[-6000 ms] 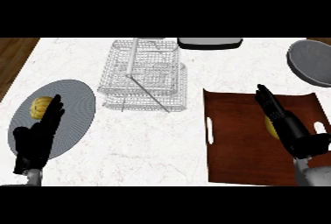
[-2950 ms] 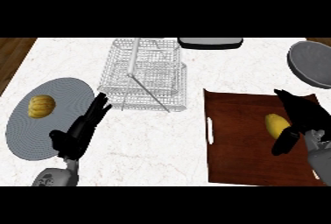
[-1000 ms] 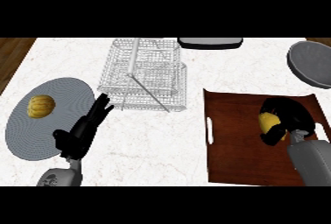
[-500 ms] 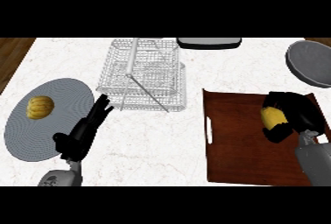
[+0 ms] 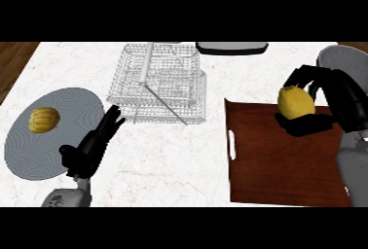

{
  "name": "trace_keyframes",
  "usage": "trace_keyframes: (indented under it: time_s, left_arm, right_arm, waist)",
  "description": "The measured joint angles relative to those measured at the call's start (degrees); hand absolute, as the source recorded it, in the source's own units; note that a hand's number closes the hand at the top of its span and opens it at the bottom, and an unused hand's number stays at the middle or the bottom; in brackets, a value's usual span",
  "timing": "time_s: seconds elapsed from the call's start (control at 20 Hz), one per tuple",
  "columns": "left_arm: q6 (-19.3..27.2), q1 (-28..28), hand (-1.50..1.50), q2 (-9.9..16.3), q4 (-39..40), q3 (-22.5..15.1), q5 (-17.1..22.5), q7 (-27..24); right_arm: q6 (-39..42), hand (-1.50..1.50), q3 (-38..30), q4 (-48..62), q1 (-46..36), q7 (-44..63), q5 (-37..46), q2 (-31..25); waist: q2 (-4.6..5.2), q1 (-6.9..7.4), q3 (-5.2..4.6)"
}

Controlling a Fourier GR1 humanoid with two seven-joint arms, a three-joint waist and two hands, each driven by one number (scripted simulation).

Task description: Pick the lemon from the tray and place it in the tiered basket

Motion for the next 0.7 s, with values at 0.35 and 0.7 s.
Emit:
trace_keyframes:
  time_s: [0.35, 0.7]
  left_arm:
    - [-0.7, -0.4, 0.00, -0.5, 0.4, -0.4, -0.1, -0.6]
    - [-1.0, -1.4, 0.00, -0.4, 1.2, 0.0, -0.3, -0.5]
  right_arm:
    - [4.4, 1.50, 0.8, -2.6, -15.7, 15.0, -2.4, 4.8]
    - [2.6, 1.50, 1.3, 8.3, -33.5, 24.2, -1.2, 10.6]
  waist:
    - [0.15, 0.67, -0.03]
    - [0.29, 1.31, 0.00]
